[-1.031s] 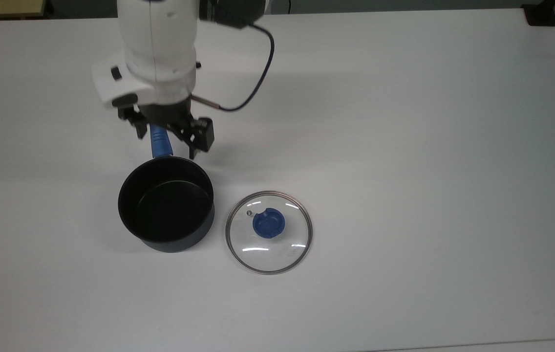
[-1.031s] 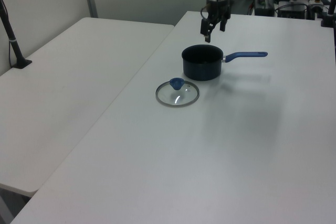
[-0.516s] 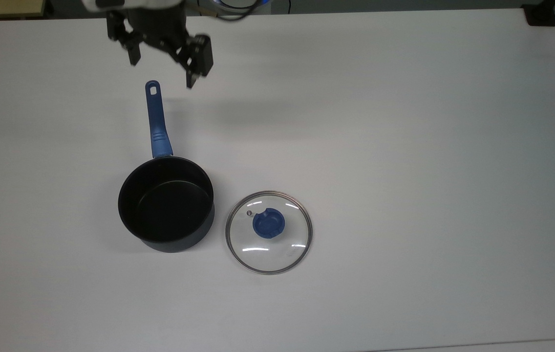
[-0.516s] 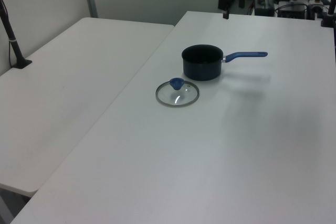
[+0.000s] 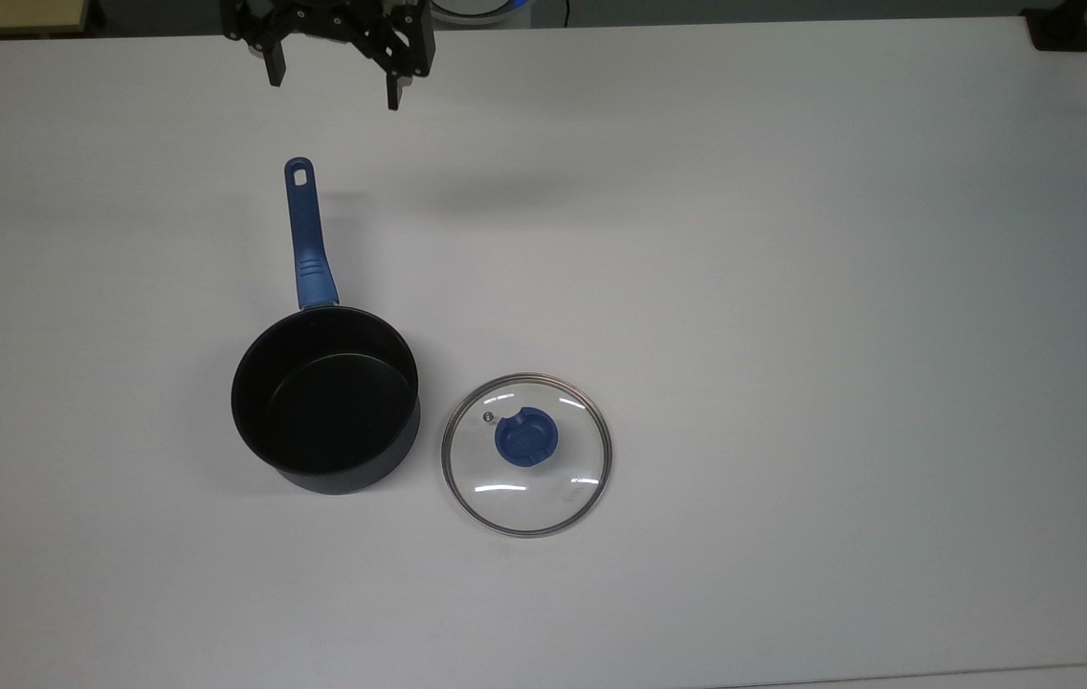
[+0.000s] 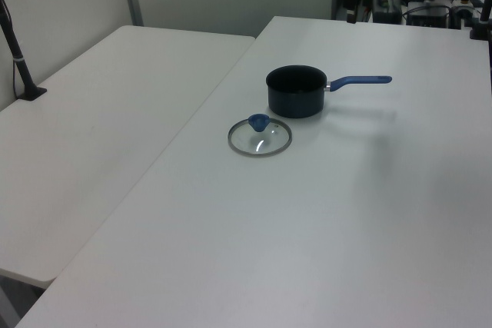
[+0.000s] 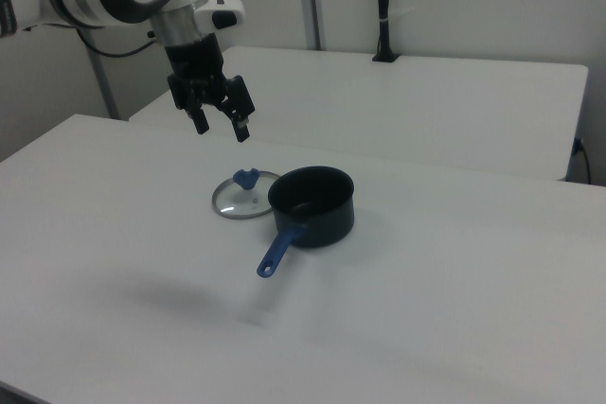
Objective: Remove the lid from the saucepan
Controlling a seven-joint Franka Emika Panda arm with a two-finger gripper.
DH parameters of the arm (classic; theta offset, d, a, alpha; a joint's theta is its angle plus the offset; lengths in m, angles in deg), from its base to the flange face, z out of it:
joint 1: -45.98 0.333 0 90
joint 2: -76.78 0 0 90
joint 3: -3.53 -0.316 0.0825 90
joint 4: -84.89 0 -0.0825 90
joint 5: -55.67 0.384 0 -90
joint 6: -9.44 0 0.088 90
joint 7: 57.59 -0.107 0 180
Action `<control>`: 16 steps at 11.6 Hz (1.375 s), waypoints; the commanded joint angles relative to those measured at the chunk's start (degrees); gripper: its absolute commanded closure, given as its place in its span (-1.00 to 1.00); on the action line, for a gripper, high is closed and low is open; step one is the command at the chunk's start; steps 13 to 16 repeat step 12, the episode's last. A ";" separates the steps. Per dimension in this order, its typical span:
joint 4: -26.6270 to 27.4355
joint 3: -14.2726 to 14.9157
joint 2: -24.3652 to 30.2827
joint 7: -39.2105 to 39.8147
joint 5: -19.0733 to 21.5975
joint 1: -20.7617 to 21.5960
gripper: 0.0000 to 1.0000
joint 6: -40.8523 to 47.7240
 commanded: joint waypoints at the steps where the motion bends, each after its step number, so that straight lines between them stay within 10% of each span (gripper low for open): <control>1: 4.66 0.48 3.63 5.36 0.93 0.57 -1.00 -1.71; 16: 5.72 2.15 5.92 4.41 2.87 4.09 -1.00 -2.60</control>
